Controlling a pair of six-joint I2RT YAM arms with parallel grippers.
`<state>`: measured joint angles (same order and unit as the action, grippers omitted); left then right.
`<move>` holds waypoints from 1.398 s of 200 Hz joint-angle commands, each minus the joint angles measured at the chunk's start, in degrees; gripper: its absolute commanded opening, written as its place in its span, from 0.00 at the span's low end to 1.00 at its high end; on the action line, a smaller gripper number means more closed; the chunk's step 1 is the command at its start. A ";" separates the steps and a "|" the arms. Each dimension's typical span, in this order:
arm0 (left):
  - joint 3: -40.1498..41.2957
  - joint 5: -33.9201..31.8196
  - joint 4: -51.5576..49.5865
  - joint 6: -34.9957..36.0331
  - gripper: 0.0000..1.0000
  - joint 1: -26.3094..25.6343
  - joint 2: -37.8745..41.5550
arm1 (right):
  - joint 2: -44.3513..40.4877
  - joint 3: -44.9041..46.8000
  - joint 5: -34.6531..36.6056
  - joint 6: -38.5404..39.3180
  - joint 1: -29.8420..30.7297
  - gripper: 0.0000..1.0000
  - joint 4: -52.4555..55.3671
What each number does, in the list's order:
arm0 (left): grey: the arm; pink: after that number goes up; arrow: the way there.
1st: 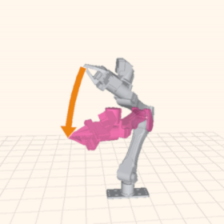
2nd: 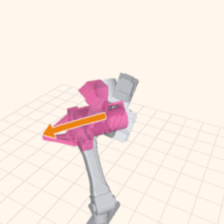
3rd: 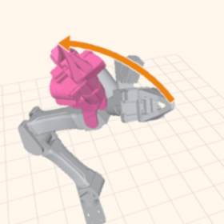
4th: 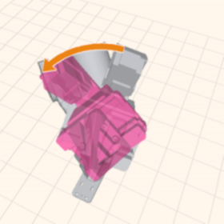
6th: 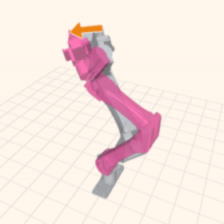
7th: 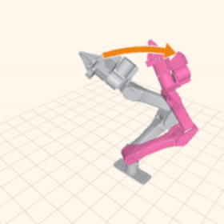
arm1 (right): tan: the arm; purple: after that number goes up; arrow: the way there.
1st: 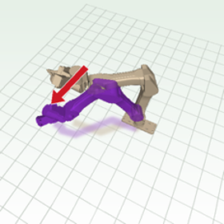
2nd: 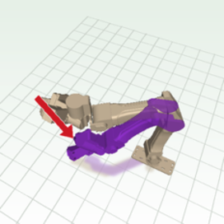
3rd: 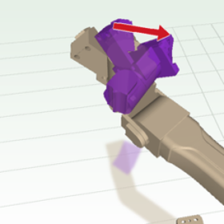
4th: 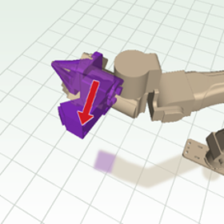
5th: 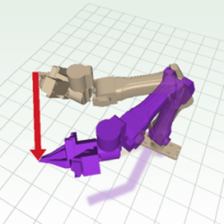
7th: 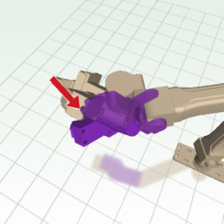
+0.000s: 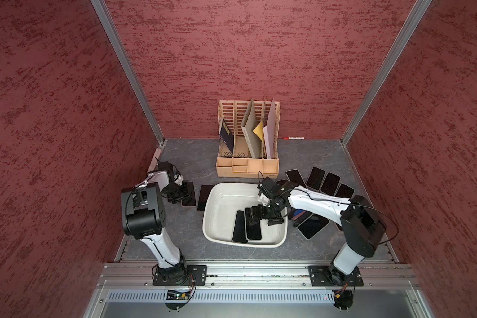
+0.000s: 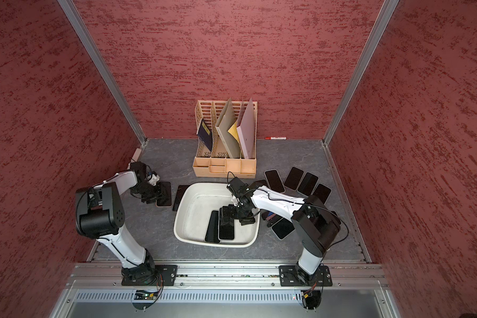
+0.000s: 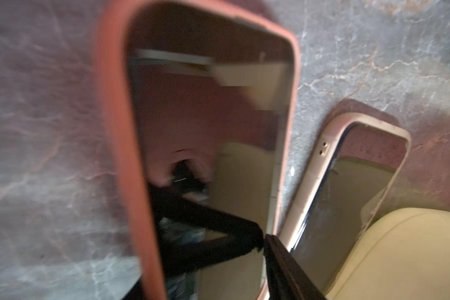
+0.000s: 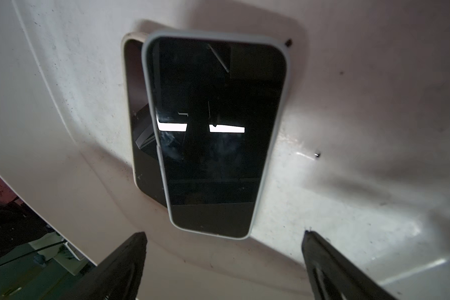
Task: Take the phone out of the storage box
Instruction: Place the phone at the center of the board, then pick up the phone from the storage box.
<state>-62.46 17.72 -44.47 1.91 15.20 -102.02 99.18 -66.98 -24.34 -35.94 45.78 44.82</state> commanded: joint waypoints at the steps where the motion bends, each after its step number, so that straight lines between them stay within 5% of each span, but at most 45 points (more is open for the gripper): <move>1: 1.69 -0.34 0.52 0.65 0.59 1.93 2.31 | 2.51 -3.73 2.85 0.53 1.48 0.98 1.59; 48: 3.21 0.24 0.89 -1.72 0.78 3.31 6.71 | 7.25 -7.48 5.58 0.12 2.38 0.98 2.80; 86: 4.49 1.64 0.84 -5.06 0.83 3.24 14.06 | 10.37 -8.90 6.74 0.35 2.70 0.99 2.91; 95: 5.16 2.07 1.13 -6.72 0.99 2.72 16.97 | 11.11 -9.25 6.64 0.42 2.73 0.98 2.67; 109: 6.79 3.20 2.09 -9.16 1.00 0.85 21.95 | 12.20 -9.99 6.82 0.56 2.98 0.98 2.41; 164: 16.94 -5.05 10.34 -27.51 1.00 -20.86 41.20 | 17.47 -13.92 10.20 2.18 4.42 0.98 6.04; 206: 17.72 -6.29 9.66 -37.47 1.00 -32.56 45.74 | 16.94 -13.68 12.87 3.16 4.45 0.87 7.39; 234: 17.26 -7.33 7.30 -40.13 1.00 -38.57 47.57 | 14.54 -12.18 13.52 2.72 4.41 0.73 6.03; 279: 16.76 -8.08 10.31 -40.80 1.00 -50.17 49.42 | 8.17 -9.91 14.32 2.81 3.69 0.67 3.84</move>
<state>-44.95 11.38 -35.86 -37.21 -30.35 -53.41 112.01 -78.26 -12.53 -33.74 49.78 49.41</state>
